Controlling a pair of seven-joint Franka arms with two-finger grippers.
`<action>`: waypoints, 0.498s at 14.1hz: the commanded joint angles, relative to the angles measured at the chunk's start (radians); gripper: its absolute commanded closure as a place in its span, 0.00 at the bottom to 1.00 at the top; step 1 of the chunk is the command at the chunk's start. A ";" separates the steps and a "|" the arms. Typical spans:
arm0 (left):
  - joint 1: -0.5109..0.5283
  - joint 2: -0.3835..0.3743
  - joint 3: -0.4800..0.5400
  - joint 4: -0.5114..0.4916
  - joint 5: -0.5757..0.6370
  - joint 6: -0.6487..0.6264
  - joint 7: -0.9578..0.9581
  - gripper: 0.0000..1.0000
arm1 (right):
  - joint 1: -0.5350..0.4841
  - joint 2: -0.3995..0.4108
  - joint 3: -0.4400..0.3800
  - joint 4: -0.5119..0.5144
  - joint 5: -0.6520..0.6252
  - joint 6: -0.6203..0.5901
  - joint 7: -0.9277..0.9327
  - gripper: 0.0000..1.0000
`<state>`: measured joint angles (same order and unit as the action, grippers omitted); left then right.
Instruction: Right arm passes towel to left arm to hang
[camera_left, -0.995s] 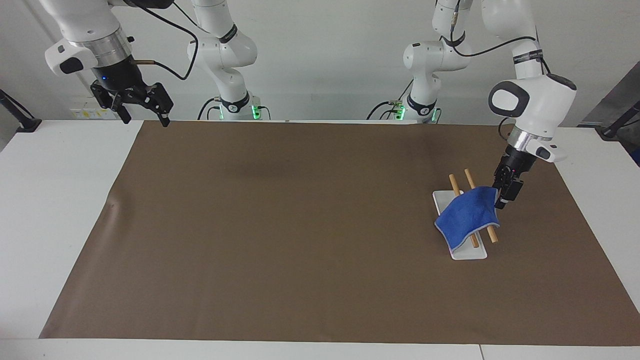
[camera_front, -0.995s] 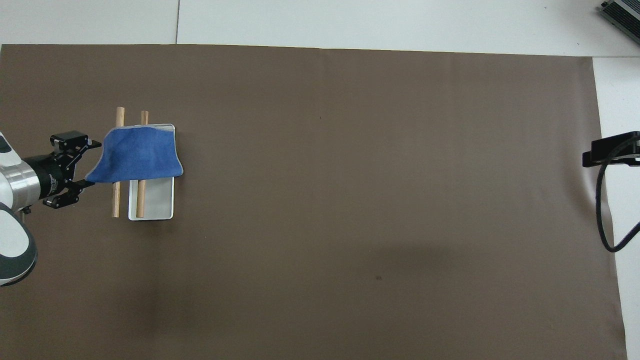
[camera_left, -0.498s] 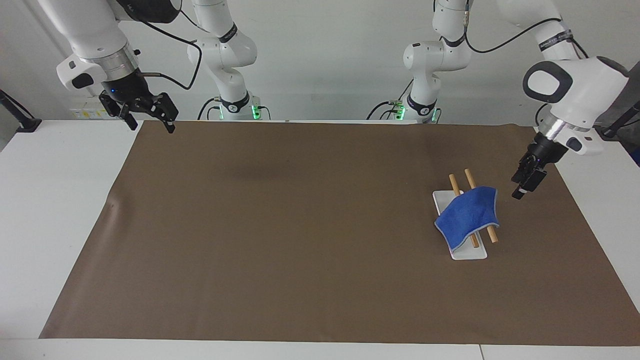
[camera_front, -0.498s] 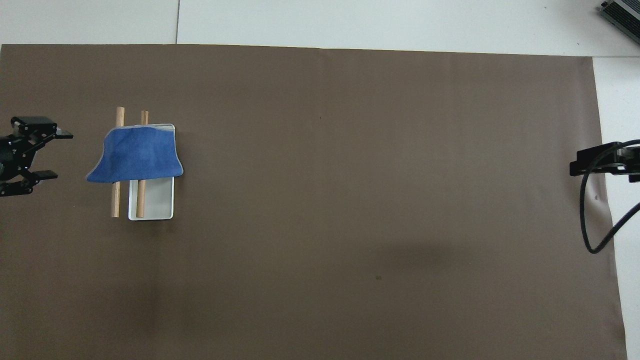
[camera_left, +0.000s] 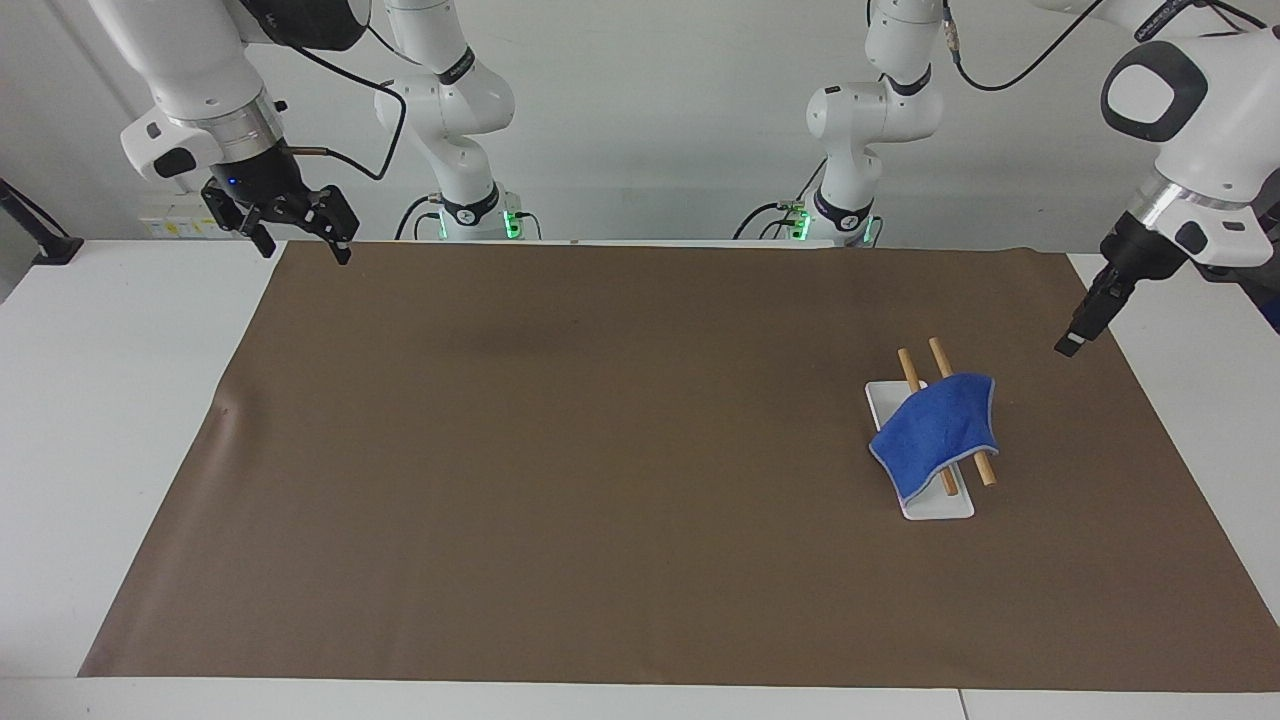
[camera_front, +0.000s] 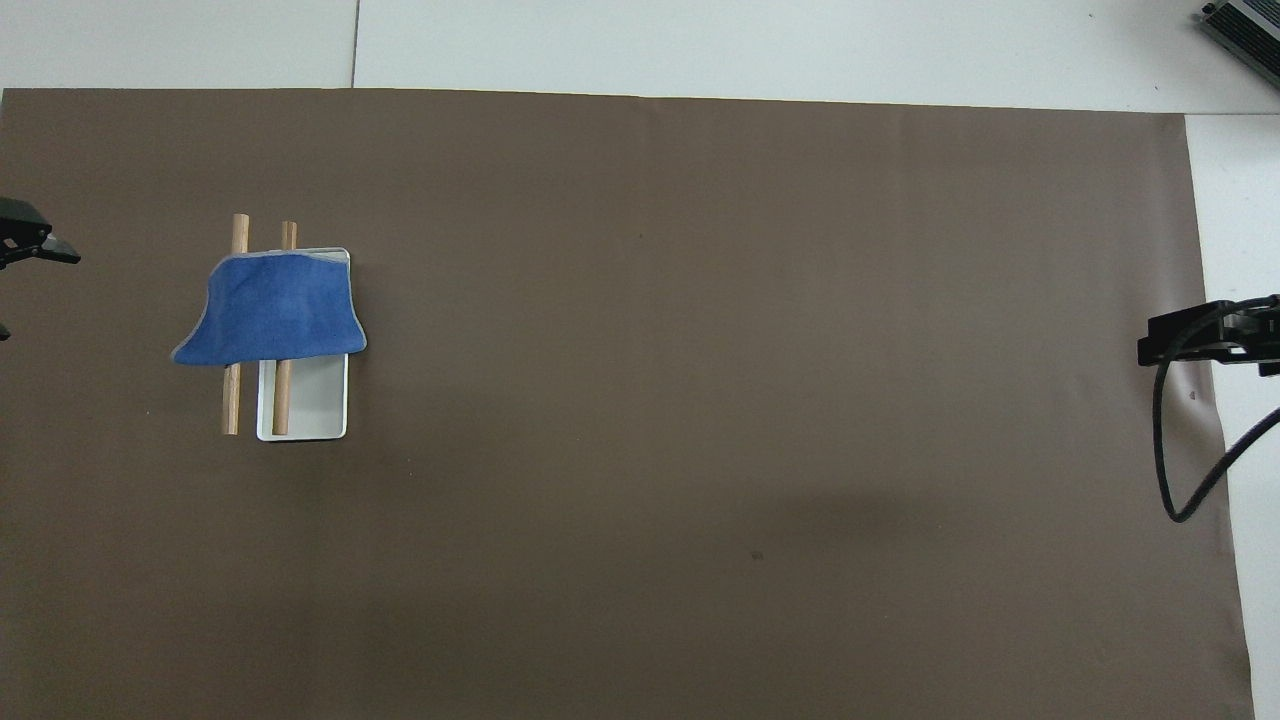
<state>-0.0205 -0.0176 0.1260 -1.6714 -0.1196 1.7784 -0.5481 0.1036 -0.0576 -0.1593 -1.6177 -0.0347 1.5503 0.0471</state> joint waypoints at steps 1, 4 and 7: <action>-0.004 0.001 -0.034 0.085 0.031 -0.111 0.106 0.05 | 0.004 -0.036 0.006 -0.050 -0.028 0.033 -0.026 0.00; -0.004 -0.035 -0.103 0.082 0.112 -0.115 0.302 0.04 | 0.004 -0.036 0.014 -0.048 -0.021 0.024 -0.023 0.00; -0.006 -0.047 -0.118 0.059 0.124 -0.111 0.414 0.04 | 0.004 -0.034 0.014 -0.044 -0.011 0.013 -0.020 0.00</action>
<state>-0.0218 -0.0501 0.0057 -1.5945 -0.0203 1.6817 -0.2248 0.1116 -0.0638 -0.1532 -1.6285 -0.0358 1.5553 0.0468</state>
